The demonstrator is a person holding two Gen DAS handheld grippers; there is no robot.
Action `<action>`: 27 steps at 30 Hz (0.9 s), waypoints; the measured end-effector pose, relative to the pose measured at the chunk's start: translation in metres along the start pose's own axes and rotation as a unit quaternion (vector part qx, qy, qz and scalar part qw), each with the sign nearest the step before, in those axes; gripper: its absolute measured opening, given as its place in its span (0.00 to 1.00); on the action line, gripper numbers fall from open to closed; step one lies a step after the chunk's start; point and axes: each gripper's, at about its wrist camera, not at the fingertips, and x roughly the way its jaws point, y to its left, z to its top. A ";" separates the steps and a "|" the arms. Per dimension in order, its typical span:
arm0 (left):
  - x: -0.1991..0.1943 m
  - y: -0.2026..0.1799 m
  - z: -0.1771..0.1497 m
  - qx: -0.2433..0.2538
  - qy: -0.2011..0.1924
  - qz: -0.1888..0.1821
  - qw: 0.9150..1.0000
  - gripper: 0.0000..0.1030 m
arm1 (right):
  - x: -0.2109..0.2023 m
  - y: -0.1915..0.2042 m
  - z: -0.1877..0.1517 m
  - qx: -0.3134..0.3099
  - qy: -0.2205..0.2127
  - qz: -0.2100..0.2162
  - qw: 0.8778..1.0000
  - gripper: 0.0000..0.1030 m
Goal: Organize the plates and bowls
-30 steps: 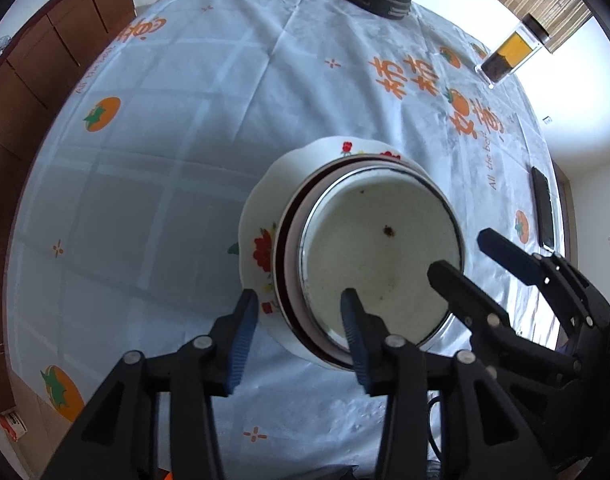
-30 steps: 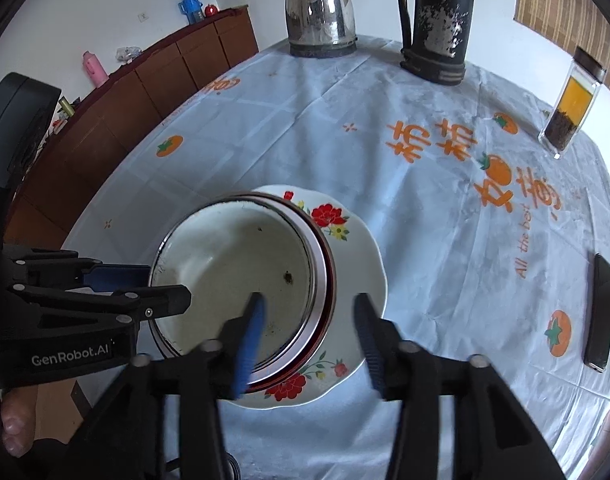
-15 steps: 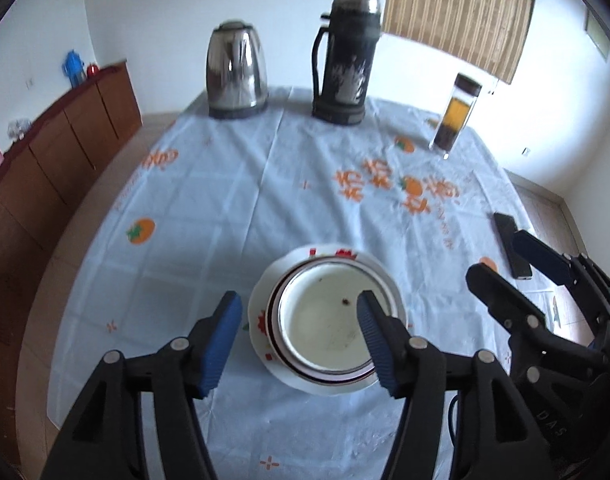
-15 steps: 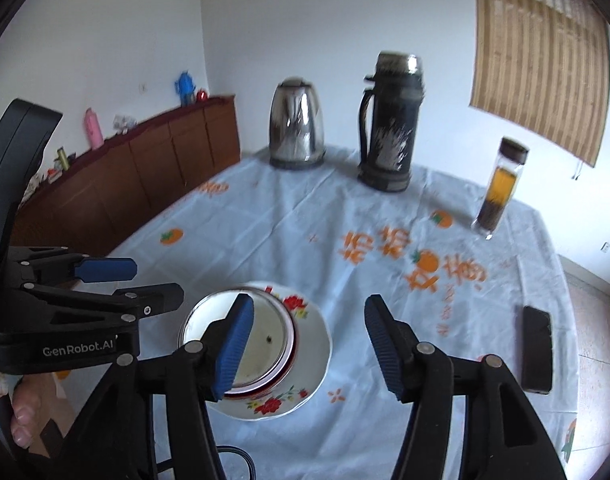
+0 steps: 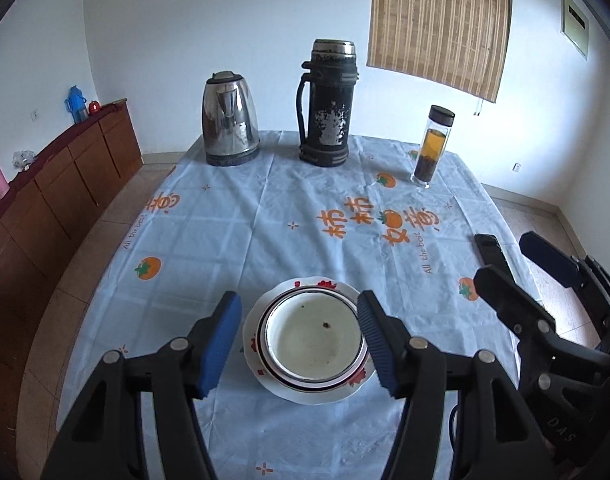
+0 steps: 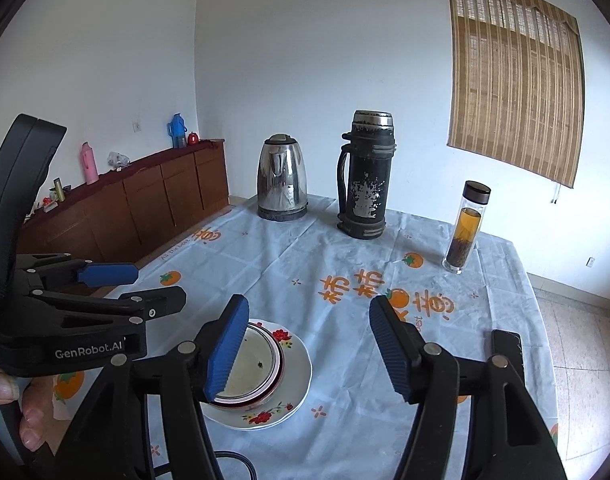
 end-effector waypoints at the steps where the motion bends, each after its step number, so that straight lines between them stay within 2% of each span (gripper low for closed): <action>1: -0.001 -0.001 -0.001 0.001 0.000 0.000 1.000 0.59 | -0.001 0.000 -0.001 0.000 0.000 0.000 1.000 0.63; 14: -0.011 -0.008 -0.003 -0.003 -0.013 0.001 1.000 0.59 | -0.014 -0.004 -0.005 0.000 -0.003 0.001 1.000 0.63; 27: -0.014 -0.022 0.003 0.021 -0.016 0.014 1.000 0.60 | -0.019 -0.014 -0.008 0.010 -0.005 -0.002 1.000 0.63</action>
